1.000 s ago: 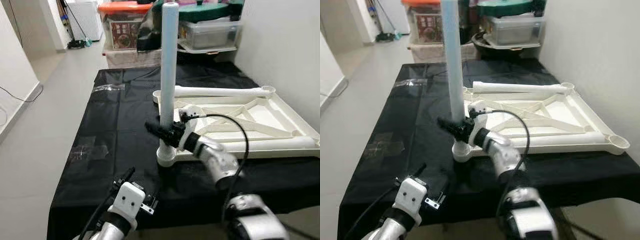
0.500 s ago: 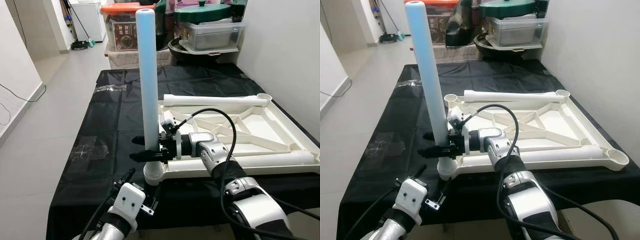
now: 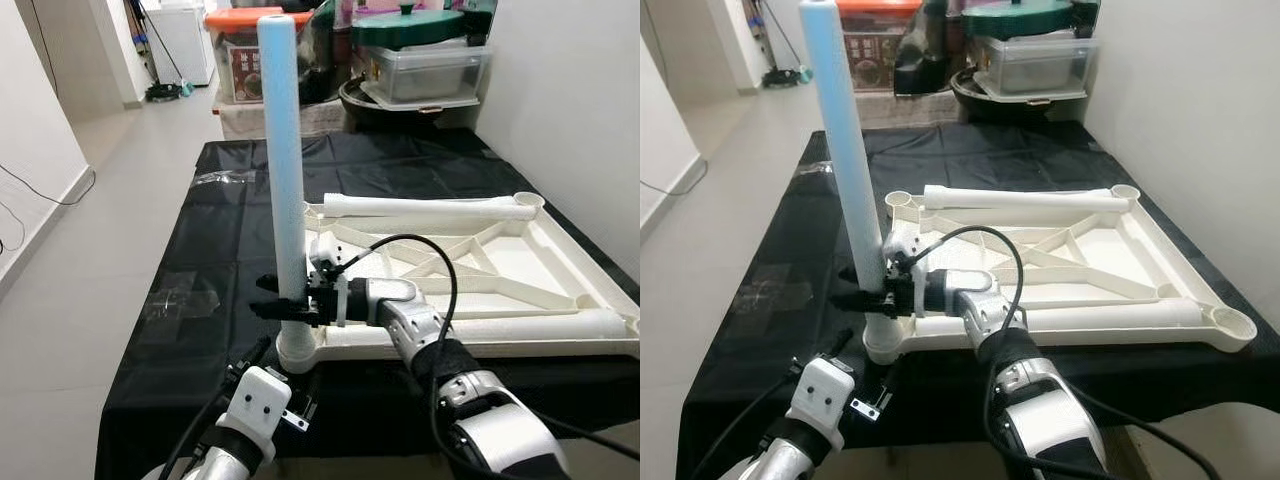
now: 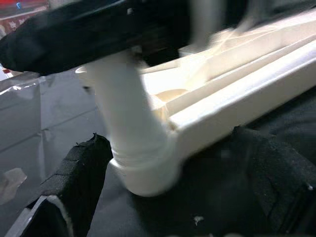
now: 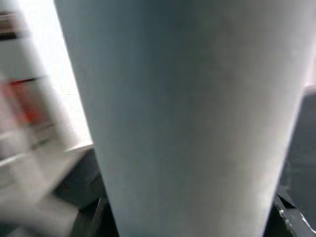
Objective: Building children table
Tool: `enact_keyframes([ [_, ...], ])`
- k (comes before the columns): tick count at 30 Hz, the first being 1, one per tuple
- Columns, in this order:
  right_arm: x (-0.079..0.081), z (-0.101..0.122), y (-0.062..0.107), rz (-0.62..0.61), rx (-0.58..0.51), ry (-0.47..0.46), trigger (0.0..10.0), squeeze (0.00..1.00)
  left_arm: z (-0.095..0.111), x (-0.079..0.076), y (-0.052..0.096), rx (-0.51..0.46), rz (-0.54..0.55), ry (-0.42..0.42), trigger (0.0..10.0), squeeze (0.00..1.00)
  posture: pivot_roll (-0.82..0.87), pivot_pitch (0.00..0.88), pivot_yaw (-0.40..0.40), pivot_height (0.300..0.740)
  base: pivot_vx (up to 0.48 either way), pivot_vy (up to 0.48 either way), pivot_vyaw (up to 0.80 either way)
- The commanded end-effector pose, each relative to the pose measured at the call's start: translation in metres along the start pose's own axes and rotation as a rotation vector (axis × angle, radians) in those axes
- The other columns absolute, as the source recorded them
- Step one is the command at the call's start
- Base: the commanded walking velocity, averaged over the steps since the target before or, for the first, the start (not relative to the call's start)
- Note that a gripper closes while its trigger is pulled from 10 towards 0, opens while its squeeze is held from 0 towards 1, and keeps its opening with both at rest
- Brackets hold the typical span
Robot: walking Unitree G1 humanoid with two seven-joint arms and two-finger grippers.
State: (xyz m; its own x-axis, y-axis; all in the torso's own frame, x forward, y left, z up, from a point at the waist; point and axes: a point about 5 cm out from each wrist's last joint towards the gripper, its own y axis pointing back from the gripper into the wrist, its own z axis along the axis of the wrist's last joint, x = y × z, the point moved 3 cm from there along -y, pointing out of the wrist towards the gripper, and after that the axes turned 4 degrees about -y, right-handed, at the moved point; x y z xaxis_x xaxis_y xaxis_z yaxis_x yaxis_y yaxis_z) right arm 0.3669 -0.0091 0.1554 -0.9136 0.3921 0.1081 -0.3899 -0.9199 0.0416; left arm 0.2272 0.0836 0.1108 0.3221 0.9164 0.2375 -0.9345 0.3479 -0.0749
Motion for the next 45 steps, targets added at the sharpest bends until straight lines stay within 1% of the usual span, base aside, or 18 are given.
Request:
enact_keyframes([
  [1,-0.02,-0.006,0.008,-0.204,-0.013,-0.058,0.0,0.0,-0.004,-0.001,0.003,0.018,-0.003,-0.001,10.0,0.0,0.01,0.0,-0.005,0.74,0.0,0.0,0.0],
  [3,-0.05,-0.002,0.024,-0.56,-0.072,-0.11,0.0,0.0,-0.005,-0.001,0.003,0.019,-0.005,0.0,10.0,0.0,0.0,0.0,-0.003,0.74,0.0,0.0,0.0],
  [4,-0.05,-0.002,0.024,-0.56,-0.072,-0.11,0.0,0.0,-0.005,-0.001,0.003,0.019,-0.005,0.0,10.0,0.0,0.0,0.0,-0.003,0.74,0.0,0.0,0.0],
  [5,-0.066,-0.001,0.043,-0.814,-0.11,-0.133,0.0,0.0,-0.005,-0.001,0.004,0.02,-0.007,0.0,10.0,0.0,0.0,0.0,-0.003,0.74,0.0,0.0,0.0],
  [6,-0.069,-0.001,0.05,-0.908,-0.131,-0.133,0.0,0.0,-0.005,-0.001,0.004,0.021,-0.008,-0.001,10.0,0.0,0.0,0.0,-0.003,0.74,0.0,0.0,0.0],
  [13,-0.06,-0.012,0.064,-1.171,-0.166,-0.203,0.0,0.0,-0.006,-0.001,0.003,0.021,-0.007,-0.001,10.0,0.0,0.0,0.0,-0.006,0.74,0.0,0.0,0.0],
  [18,-0.052,-0.016,0.056,-1.182,-0.168,-0.239,0.5,0.0,-0.005,-0.001,0.003,0.021,-0.005,-0.001,10.0,0.0,0.0,0.0,-0.006,0.74,0.0,0.0,0.0],
  [19,-0.047,-0.016,0.049,-1.153,-0.176,-0.258,10.0,0.0,-0.006,-0.001,0.003,0.021,-0.004,-0.001,10.0,0.0,0.0,0.0,-0.007,0.74,0.0,0.0,0.0],
  [21,-0.047,-0.016,0.049,-1.153,-0.176,-0.258,10.0,0.0,-0.006,-0.001,0.003,0.021,-0.004,-0.001,10.0,0.0,0.0,0.0,-0.007,0.74,0.0,0.0,0.0],
  [22,-0.042,-0.011,0.04,-1.095,-0.202,-0.249,10.0,1.0,-0.006,-0.001,0.003,0.022,-0.003,0.0,10.0,0.0,0.0,0.0,-0.007,0.74,0.0,0.0,0.0],
  [24,-0.038,-0.007,0.033,-1.043,-0.23,-0.249,10.0,1.0,-0.006,0.0,0.003,0.022,-0.003,0.001,10.0,0.0,0.0,0.0,-0.007,0.74,0.0,0.0,0.0],
  [25,-0.037,0.0,0.028,-0.981,-0.272,-0.227,10.0,0.0,-0.006,0.0,0.002,0.022,-0.002,0.002,10.0,0.0,0.0,0.0,-0.009,0.74,0.0,0.0,0.0],
  [30,-0.035,0.013,0.023,-0.767,-0.351,-0.212,10.0,0.0,-0.006,0.001,0.002,0.021,-0.001,0.002,10.0,0.0,0.0,0.0,-0.006,0.74,0.0,0.0,0.0],
  [32,-0.035,0.013,0.023,-0.767,-0.351,-0.212,10.0,0.0,-0.006,0.001,0.002,0.021,-0.001,0.002,10.0,0.0,0.0,0.0,-0.006,0.74,0.0,0.0,0.0],
  [33,-0.023,0.015,0.015,-0.412,-0.303,-0.193,10.0,0.0,-0.005,0.001,0.002,0.02,-0.002,0.002,10.0,0.0,0.0,0.0,-0.004,0.74,0.0,0.0,0.0],
  [37,-0.018,0.015,0.015,-0.303,-0.274,-0.185,10.0,0.0,-0.005,0.001,0.001,0.019,-0.002,0.002,10.0,0.0,0.0,0.0,-0.004,0.74,0.0,0.0,0.0],
  [40,-0.014,0.018,0.019,-0.075,-0.129,-0.158,10.0,0.0,-0.004,0.001,0.001,0.018,-0.002,0.003,10.0,0.0,0.0,0.0,-0.005,0.74,0.0,0.0,0.0],
  [45,-0.009,0.022,0.017,0.081,-0.043,-0.133,10.0,0.0,-0.004,0.001,0.001,0.018,-0.001,0.001,10.0,0.0,0.0,0.0,-0.005,0.74,0.0,0.0,0.0],
])
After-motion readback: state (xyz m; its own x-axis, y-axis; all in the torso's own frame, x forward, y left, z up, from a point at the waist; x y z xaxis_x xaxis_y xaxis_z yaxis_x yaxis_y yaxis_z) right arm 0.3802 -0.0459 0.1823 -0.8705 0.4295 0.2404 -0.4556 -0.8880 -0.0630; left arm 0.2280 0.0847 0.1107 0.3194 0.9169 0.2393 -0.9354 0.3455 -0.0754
